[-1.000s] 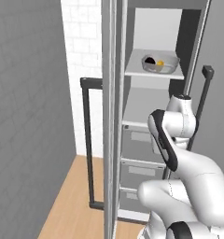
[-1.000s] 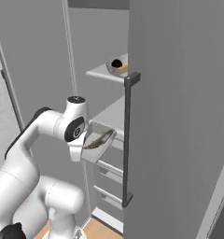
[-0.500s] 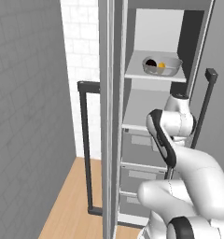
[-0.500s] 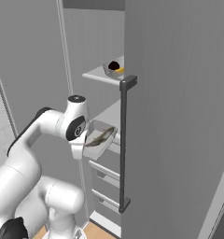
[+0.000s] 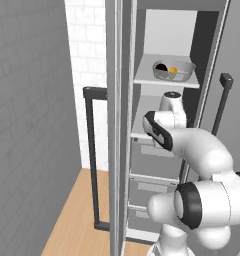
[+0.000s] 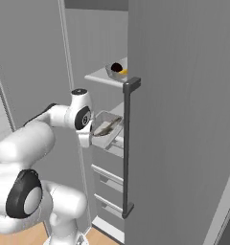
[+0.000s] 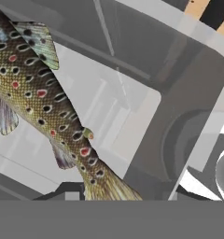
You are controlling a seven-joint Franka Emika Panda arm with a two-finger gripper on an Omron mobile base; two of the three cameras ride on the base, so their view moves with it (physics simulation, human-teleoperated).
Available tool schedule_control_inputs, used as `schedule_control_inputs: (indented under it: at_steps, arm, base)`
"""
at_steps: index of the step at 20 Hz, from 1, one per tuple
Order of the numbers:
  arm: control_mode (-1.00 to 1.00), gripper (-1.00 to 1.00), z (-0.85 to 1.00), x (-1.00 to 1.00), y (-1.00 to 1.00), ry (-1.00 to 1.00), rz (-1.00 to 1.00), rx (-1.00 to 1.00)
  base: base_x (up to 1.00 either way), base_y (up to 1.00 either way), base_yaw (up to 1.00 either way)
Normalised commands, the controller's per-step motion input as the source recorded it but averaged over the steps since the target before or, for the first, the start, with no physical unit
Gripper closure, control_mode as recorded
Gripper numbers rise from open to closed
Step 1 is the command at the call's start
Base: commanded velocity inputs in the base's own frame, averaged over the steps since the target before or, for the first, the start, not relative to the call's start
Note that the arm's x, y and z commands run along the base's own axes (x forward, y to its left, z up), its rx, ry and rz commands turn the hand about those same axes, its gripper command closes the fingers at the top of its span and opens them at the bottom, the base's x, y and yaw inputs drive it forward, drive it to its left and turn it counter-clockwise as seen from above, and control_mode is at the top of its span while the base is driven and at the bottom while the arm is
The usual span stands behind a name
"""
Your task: Take the meat container that has the fish and place it on the second highest rack of the freezer. Then take the vegetable container that has the corn and avocado and place it on the highest rack of the freezer.
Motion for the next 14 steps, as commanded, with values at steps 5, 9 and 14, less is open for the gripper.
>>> schedule_control_inputs:
  at_steps: [5,9,14]
  arm:
    - [-1.0,1.0,-0.1,0.82,-0.18,0.06,-0.02,-0.01]
    - [-1.0,1.0,-0.5,0.25,-0.43,0.0,0.05,-0.05]
    - [-1.0,1.0,-0.45,0.18,-0.32,0.0,0.05,-0.06]
  base:
    - [0.0,0.0,0.0]
    - [0.0,0.0,0.0]
    - [0.0,0.0,0.0]
